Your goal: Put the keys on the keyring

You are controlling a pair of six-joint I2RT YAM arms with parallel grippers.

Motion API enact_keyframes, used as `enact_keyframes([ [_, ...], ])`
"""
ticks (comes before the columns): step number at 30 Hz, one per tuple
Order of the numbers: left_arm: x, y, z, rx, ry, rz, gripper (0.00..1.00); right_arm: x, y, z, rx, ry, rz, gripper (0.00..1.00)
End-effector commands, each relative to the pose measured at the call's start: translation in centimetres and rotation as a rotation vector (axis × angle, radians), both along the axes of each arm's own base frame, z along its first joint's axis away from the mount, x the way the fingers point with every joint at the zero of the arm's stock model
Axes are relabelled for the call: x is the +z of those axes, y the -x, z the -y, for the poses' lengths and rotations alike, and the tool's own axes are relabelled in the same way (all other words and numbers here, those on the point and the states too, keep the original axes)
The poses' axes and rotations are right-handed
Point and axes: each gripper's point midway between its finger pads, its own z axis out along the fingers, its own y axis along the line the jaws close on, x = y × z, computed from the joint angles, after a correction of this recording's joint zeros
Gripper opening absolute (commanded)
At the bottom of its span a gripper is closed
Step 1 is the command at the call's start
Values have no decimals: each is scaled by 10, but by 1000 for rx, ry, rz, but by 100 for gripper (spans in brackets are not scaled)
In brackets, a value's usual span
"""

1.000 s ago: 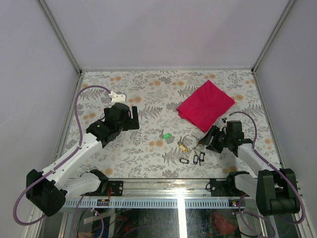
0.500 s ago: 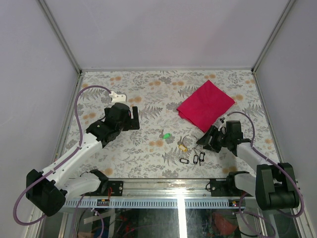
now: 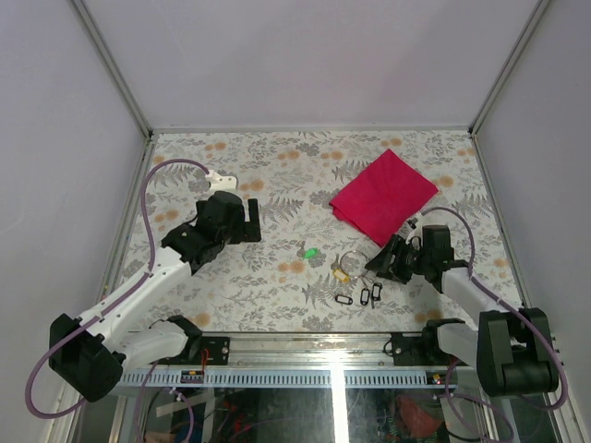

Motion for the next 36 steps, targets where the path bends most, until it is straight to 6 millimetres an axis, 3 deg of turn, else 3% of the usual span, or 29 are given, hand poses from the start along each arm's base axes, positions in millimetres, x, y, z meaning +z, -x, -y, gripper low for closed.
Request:
enact_keyframes([
  [1,7,-11,7,-15,21,35,100,12,-10,19,-26,135,71,61],
  [5,5,-10,7,-18,21,31,100,13,-14,34,-69,223,89,61],
  [8,7,-11,6,-16,20,35,100,10,-18,34,-71,227,92,61],
  [27,7,-11,3,-7,8,41,100,0,-24,7,-8,57,63,61],
  [36,7,-11,4,-9,9,40,100,4,-22,-3,37,-6,84,61],
])
